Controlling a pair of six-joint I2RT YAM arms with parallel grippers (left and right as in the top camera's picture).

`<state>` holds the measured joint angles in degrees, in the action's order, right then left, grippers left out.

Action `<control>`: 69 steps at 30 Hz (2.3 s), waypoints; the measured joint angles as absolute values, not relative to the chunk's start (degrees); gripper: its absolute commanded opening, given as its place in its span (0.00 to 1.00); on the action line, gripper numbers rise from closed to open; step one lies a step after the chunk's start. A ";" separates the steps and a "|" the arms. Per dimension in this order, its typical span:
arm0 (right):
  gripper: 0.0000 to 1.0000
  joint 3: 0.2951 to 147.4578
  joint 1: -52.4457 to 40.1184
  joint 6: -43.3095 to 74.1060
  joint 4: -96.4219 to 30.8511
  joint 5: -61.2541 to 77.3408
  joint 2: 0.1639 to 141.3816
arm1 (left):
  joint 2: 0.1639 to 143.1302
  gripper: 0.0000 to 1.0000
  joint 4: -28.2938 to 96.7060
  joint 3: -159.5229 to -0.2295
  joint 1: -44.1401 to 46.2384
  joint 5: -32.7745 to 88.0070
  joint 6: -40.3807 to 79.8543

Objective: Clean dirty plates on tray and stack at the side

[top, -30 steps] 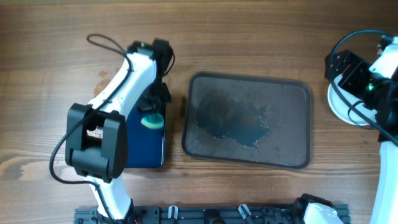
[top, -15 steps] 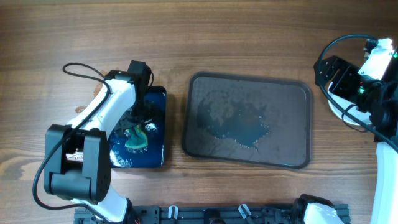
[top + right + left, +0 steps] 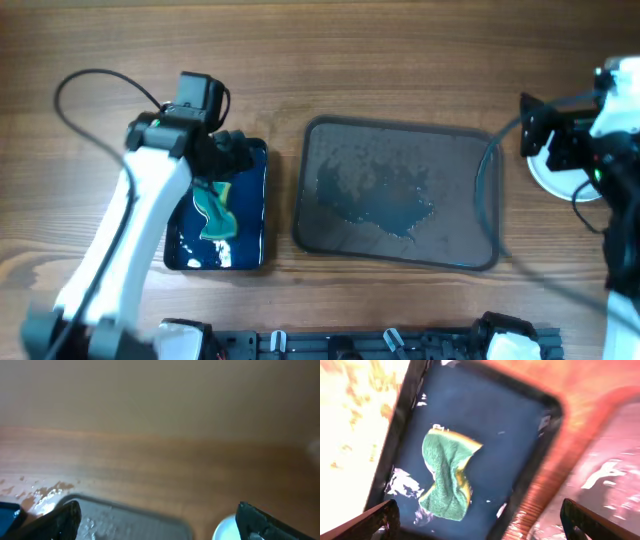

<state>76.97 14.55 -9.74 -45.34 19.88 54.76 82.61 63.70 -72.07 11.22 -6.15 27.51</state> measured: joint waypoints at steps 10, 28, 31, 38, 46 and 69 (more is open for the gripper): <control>1.00 76.99 14.48 -19.86 -44.40 24.23 43.20 | 47.16 1.00 67.46 -72.77 22.81 -8.67 25.54; 1.00 76.97 14.48 -20.29 -57.25 24.43 49.19 | 31.35 1.00 80.86 -73.03 23.94 -13.93 25.50; 1.00 76.97 14.48 -20.32 -57.25 24.43 50.83 | 31.35 1.00 81.65 -73.03 23.94 -13.93 25.50; 1.00 76.97 14.48 -20.29 -57.25 24.43 51.55 | 31.35 1.00 82.15 -73.03 23.94 -13.93 25.50; 1.00 76.97 14.48 -20.29 -57.25 24.43 51.55 | 31.35 1.00 82.15 -73.03 23.94 -13.96 25.52; 1.00 76.97 14.48 -20.29 -60.14 24.40 55.90 | 31.38 1.00 82.15 -73.03 23.94 -13.96 25.52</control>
<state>76.97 14.48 -20.29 -60.14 24.40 55.90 31.38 82.15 -73.03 23.94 -13.96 25.52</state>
